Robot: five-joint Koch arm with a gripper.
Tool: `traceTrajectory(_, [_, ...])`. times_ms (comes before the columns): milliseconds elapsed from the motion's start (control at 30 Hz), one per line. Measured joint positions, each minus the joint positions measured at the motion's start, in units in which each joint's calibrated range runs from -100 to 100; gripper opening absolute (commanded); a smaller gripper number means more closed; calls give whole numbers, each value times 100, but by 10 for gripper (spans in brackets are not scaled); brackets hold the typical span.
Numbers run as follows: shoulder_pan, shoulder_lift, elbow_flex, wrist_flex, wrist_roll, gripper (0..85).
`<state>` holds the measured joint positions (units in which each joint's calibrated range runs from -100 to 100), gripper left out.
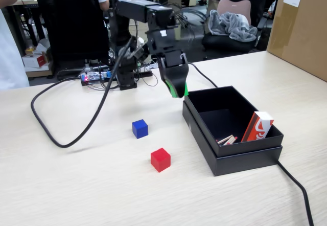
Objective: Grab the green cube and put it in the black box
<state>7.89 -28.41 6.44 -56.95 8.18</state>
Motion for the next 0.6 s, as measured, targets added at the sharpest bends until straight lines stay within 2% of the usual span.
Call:
traceTrajectory(67, [366,-104,1004,-8,-127,7])
traceTrajectory(267, [757,1049,1771,-15,-195,7])
traceTrajectory(400, [879,1968,2099,-8,-274,7])
traceTrajectory(467, [918,2615,2090,-15,-420,8])
traceTrajectory(600, [943,2990,2090,-8,-523,8])
